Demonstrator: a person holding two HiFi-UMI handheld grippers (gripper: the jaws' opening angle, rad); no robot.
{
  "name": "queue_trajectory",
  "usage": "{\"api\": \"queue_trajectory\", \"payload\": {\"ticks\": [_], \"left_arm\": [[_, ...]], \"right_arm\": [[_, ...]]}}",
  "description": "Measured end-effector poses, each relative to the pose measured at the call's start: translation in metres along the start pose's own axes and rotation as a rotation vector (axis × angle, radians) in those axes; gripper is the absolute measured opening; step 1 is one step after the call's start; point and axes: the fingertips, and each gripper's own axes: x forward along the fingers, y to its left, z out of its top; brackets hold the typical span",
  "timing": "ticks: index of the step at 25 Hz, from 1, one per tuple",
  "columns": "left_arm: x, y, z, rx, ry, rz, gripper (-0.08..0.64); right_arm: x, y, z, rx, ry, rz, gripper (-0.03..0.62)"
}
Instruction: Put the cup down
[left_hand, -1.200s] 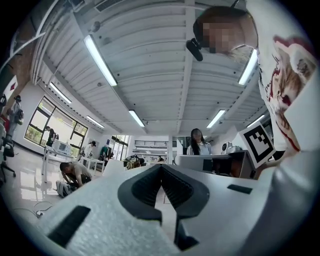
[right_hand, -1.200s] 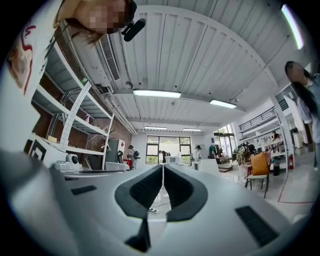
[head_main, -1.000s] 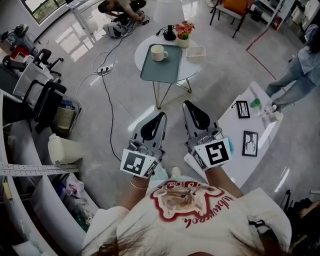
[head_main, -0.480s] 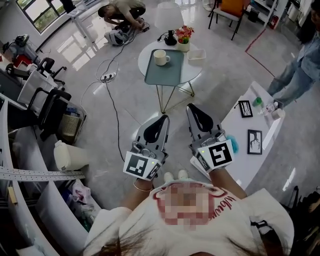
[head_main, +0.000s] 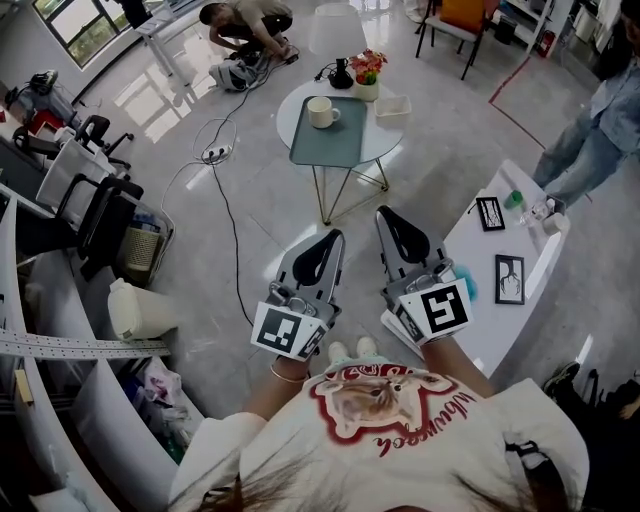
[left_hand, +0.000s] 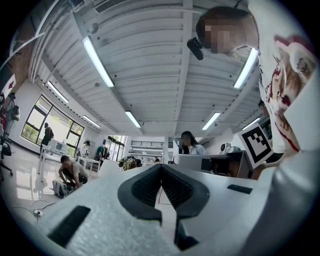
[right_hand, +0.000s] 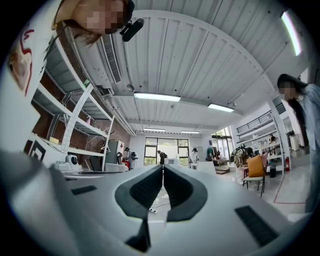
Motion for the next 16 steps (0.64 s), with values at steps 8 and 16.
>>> {"api": "queue_trajectory", "payload": {"ticks": [8,16], "left_arm": [[-0.010,0.001,0.005,0.005,-0.005,0.009,0.014],[-0.011,-0.003,0.007,0.008,-0.008,0.013,0.014]], "right_arm": [[-0.003,0.012,0.003,-0.005,-0.001,0.014,0.031],[-0.008,0.013,0.004,-0.008,-0.005,0.018,0.031]]}}
